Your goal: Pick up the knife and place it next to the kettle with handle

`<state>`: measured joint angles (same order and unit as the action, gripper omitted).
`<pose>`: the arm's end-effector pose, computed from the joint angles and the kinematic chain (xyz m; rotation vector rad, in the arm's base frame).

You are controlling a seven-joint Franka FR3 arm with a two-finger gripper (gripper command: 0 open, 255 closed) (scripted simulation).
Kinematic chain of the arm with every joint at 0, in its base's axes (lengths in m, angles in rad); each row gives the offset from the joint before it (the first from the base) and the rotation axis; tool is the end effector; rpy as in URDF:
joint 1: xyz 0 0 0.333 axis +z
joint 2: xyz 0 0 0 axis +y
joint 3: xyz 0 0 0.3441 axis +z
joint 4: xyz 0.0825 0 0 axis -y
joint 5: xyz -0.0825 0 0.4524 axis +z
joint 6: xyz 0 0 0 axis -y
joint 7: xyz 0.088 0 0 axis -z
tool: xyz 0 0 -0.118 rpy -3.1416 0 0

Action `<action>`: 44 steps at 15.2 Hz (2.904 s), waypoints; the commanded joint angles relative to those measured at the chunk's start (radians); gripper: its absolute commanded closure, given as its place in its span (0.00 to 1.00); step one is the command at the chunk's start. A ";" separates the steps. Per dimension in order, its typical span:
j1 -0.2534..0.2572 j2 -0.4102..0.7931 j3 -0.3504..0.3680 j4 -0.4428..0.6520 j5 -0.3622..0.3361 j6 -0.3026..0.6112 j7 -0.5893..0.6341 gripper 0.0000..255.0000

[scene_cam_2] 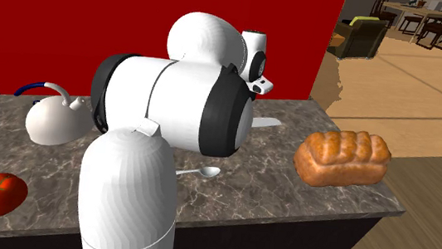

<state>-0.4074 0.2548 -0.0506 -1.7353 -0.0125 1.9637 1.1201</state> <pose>0.6268 -0.3076 0.4163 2.1982 -2.2001 -0.0261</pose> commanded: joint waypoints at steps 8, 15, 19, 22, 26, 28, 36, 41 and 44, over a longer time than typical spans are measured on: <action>0.000 0.000 0.000 0.000 0.000 0.000 0.000 1.00; 0.000 -0.015 0.000 0.047 0.000 -0.062 -0.001 1.00; 0.000 -0.023 0.000 0.090 -0.001 -0.113 -0.001 1.00; 0.000 -0.027 0.000 0.125 -0.001 -0.152 -0.002 1.00; 0.000 -0.029 -0.001 0.175 -0.001 -0.205 -0.003 1.00; 0.000 -0.029 -0.001 0.203 -0.001 -0.232 -0.004 1.00; -0.001 -0.017 -0.001 0.328 0.000 -0.344 -0.006 1.00; -0.002 0.001 -0.001 0.422 0.001 -0.420 -0.008 1.00; -0.002 0.017 -0.001 0.485 0.002 -0.468 -0.009 1.00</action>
<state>-0.4088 0.2657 -0.0516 -1.2716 -0.0108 1.5116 1.1125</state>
